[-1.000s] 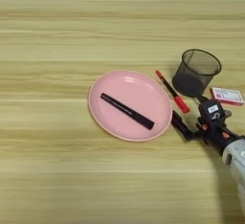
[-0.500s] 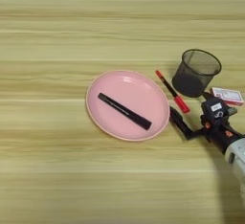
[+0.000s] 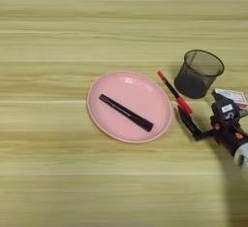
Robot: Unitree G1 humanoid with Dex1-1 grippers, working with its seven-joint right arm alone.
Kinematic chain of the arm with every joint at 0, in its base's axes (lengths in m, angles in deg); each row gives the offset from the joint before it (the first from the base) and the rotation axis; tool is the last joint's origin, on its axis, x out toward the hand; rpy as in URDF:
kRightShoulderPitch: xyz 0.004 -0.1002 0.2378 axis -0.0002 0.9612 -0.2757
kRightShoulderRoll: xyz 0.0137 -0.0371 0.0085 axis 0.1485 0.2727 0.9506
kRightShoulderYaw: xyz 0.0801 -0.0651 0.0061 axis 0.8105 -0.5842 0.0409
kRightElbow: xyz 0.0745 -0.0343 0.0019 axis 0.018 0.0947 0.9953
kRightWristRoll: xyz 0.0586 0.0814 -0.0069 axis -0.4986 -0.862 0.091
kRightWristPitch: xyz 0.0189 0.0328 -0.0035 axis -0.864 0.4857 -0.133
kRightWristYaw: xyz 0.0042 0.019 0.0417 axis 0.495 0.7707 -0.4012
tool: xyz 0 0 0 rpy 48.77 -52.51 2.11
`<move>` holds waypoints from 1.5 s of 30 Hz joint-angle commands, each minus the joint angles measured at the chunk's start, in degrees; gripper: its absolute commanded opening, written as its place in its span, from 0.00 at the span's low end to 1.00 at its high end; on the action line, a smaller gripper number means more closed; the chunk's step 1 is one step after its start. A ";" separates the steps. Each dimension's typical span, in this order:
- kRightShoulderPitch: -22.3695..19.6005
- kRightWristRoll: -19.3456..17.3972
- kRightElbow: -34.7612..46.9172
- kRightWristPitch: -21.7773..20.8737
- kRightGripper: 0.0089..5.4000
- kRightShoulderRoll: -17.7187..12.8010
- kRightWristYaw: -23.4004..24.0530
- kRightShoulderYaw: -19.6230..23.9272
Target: Move the objects on the table
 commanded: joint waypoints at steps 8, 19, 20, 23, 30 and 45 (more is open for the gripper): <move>-3.84 -1.52 1.27 2.21 1.00 -2.84 5.28 5.61; -7.03 -2.79 -2.29 2.02 1.00 -1.85 9.40 7.37; -7.26 -2.76 -2.77 1.91 1.00 -1.83 9.45 7.26; -7.92 -2.68 -4.40 1.55 1.00 -1.86 9.67 7.03; -9.78 -2.47 -8.99 0.23 1.00 -2.25 10.15 7.15; -13.25 -2.52 -17.87 -2.56 1.00 -3.30 10.40 7.40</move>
